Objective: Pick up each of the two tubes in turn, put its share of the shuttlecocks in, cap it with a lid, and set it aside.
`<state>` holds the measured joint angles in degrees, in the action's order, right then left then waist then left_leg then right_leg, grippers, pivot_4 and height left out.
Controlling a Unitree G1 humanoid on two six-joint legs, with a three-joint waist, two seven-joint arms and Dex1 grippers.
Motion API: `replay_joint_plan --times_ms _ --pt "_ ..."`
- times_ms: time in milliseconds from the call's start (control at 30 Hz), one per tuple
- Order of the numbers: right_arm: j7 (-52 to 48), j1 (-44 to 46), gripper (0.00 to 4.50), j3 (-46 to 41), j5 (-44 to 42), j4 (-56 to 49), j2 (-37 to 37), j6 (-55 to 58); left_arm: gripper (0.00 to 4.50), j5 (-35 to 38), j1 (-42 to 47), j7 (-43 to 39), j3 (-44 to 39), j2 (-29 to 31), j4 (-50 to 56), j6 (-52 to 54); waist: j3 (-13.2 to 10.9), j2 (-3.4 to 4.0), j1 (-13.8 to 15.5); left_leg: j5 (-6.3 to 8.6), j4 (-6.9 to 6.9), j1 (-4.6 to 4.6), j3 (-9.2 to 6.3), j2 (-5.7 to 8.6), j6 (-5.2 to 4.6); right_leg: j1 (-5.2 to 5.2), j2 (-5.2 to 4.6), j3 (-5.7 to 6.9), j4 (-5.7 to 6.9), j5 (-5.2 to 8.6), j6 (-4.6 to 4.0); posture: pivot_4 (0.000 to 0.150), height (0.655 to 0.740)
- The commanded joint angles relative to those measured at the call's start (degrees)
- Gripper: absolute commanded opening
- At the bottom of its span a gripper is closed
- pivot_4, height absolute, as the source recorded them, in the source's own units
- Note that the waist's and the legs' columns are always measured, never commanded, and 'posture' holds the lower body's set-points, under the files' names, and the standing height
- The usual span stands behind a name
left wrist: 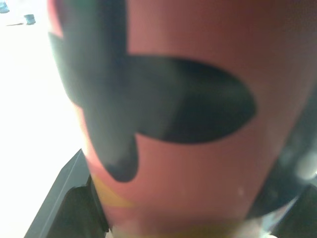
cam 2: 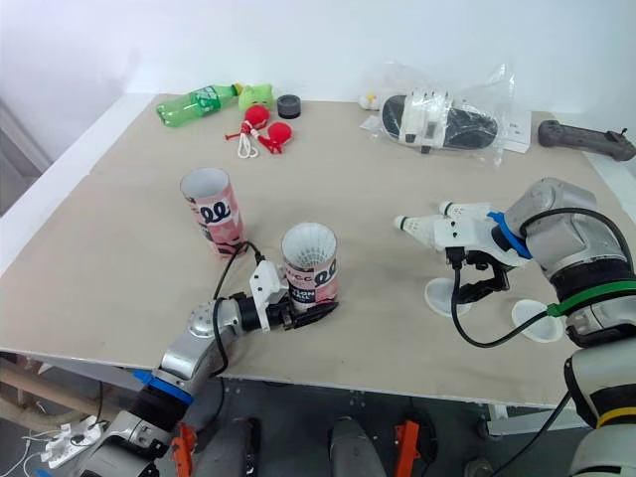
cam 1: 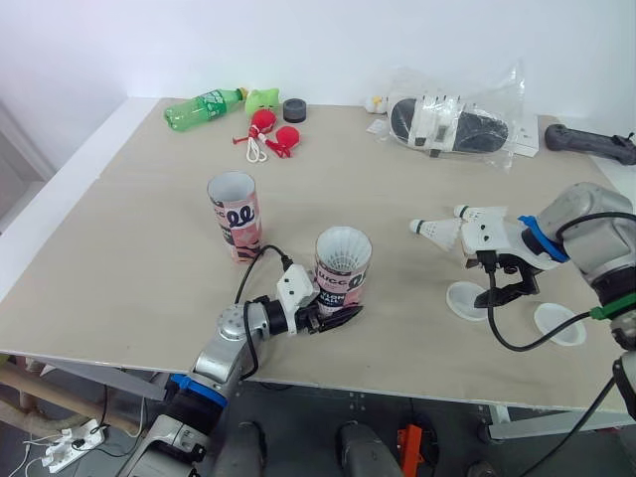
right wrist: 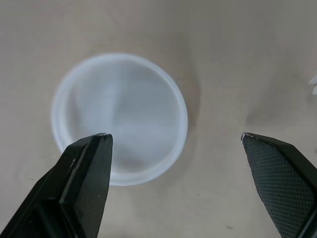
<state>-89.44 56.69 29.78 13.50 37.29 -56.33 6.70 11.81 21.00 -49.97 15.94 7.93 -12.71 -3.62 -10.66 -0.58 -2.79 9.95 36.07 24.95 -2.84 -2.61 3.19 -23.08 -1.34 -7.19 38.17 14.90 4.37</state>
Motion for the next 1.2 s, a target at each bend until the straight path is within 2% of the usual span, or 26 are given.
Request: replay_joint_plan --times_ms 33,133,233,267,300,400,433,467,500,667,767,833,933,1000,1100,1200 --pt "0.1 2.4 4.46 -0.9 2.1 4.4 1.6 -1.8 2.99 -0.3 -0.4 -0.9 0.5 -0.3 -1.6 -0.5 0.0 0.01 0.0 0.00 0.00 -0.05 -0.01 0.00 0.00 0.05 0.00 0.00 0.00 0.00 0.00 0.150 0.7400" --pt "-0.6 2.7 4.46 -1.2 2.8 6.6 2.9 -2.7 2.99 -0.4 -0.5 -1.0 0.5 -0.4 -1.8 -0.6 0.0 0.01 0.0 0.00 -0.01 -0.30 0.00 0.00 0.00 0.32 0.00 0.00 0.00 0.01 0.01 0.150 0.7400" --pt "-2.0 2.5 3.71 -1.6 2.9 7.3 3.5 -2.9 2.99 -0.4 -0.5 -0.9 0.2 -0.4 -1.6 -0.5 0.0 0.01 -0.1 0.00 -0.01 -0.50 0.00 0.00 0.00 0.58 0.00 0.00 -0.01 0.17 0.28 0.150 0.7400" --pt "-2.0 2.4 3.10 -1.7 3.2 7.7 3.6 -3.2 2.99 -0.4 -0.5 -0.8 0.2 -0.4 -1.6 -0.5 0.0 0.01 -0.1 0.00 -0.01 -0.59 -0.01 0.00 0.00 0.68 0.00 0.00 -0.01 0.25 0.39 0.150 0.7400" --pt "-1.9 2.3 2.79 -1.7 3.4 8.0 3.8 -3.3 2.99 -0.4 -0.5 -0.7 0.0 -0.4 -1.6 -0.6 0.0 0.01 -0.1 0.00 -0.03 -0.62 -0.01 0.00 0.00 0.71 0.00 0.00 -0.01 0.26 0.39 0.150 0.7400" --pt "-2.5 1.9 1.27 -1.8 3.4 7.9 3.9 -3.3 2.99 -0.5 -0.5 -0.3 -0.4 -0.3 -1.7 -0.9 0.0 0.00 -0.1 0.00 -0.06 -0.67 -0.02 -0.01 0.00 0.75 0.01 0.00 -0.01 0.26 0.38 0.150 0.7400" --pt "-2.8 1.4 0.92 -1.8 3.1 7.5 3.8 -3.2 2.99 -0.5 -0.4 -0.2 -0.5 -0.3 -1.8 -0.9 0.0 0.00 -0.1 0.00 -0.06 -0.67 -0.02 -0.01 0.00 0.77 0.01 0.00 -0.01 0.26 0.38 0.150 0.7400" --pt "-3.0 1.1 0.36 -1.7 2.9 7.2 3.7 -3.2 2.99 -0.5 -0.4 -0.2 -0.6 -0.2 -1.8 -1.0 0.0 0.00 -0.2 0.00 -0.05 -0.68 -0.02 -0.01 0.00 0.78 0.01 0.00 -0.01 0.26 0.38 0.150 0.7400" --pt "-3.0 0.9 0.08 -1.7 2.8 7.0 3.6 -3.2 2.99 -0.4 -0.4 -0.2 -0.7 -0.2 -1.9 -1.0 0.0 0.00 -0.1 0.00 -0.04 -0.69 -0.02 -0.01 0.00 0.79 0.01 -0.01 -0.01 0.24 0.39 0.150 0.7400" --pt "-3.1 0.5 0.08 -1.0 0.7 5.4 2.0 -3.3 2.99 -0.7 0.2 -0.3 -0.9 -0.3 -2.7 -1.5 0.0 0.00 -0.1 0.00 -0.04 -0.73 -0.03 -0.01 0.01 0.83 0.01 0.00 -0.01 0.24 0.39 0.150 0.7400" --pt "-3.1 2.9 0.08 0.1 -9.7 -1.9 -2.2 0.1 2.99 -0.7 0.7 -0.2 -1.0 -0.7 -3.2 -1.9 0.0 0.01 -0.1 0.00 -0.07 -0.73 -0.04 0.00 0.01 0.82 0.01 0.00 -0.01 0.26 0.39 0.150 0.7400" --pt "-3.1 5.5 0.08 0.6 -16.1 -5.8 -4.2 3.5 2.99 -0.6 0.7 -0.2 -1.0 -0.9 -3.4 -2.1 0.0 0.31 -0.1 0.00 -0.13 -0.67 -0.02 0.02 0.01 0.74 0.00 -0.07 -0.01 0.26 0.39 0.150 0.7400" --pt "-3.1 12.7 0.08 0.2 -28.9 -13.6 -5.5 12.0 2.99 -0.8 0.6 -0.3 -0.9 -1.1 -3.9 -2.5 0.0 0.52 -0.6 0.00 -0.24 -0.70 0.04 0.05 0.01 0.69 -0.01 -0.17 -0.01 0.29 0.43 0.150 0.7400" --pt "-3.1 15.2 0.08 0.5 -33.1 -16.0 -5.8 15.4 2.99 -0.9 0.5 -0.4 -0.9 -1.2 -4.1 -2.7 0.0 0.59 -0.9 0.00 -0.38 -0.74 0.05 0.04 0.00 0.62 0.01 -0.21 0.00 0.34 0.38 0.150 0.7400" --pt "-3.1 19.8 0.08 -1.2 -37.9 -21.8 -2.5 20.2 2.99 -0.9 0.5 -0.7 -0.7 -1.4 -4.5 -2.8 0.0 0.41 -1.1 0.00 -0.40 -0.74 -0.09 0.03 0.00 0.68 0.02 -0.07 -0.02 0.40 0.33 0.150 0.7400" --pt "-2.9 22.0 0.08 -3.0 -35.8 -24.6 2.8 19.8 2.99 -1.1 0.8 -0.7 -0.6 -1.6 -5.1 -3.0 0.0 0.47 -1.1 0.00 -0.38 -0.62 -0.07 0.06 0.01 0.59 -0.03 -0.06 -0.04 0.42 0.35 0.150 0.7400"
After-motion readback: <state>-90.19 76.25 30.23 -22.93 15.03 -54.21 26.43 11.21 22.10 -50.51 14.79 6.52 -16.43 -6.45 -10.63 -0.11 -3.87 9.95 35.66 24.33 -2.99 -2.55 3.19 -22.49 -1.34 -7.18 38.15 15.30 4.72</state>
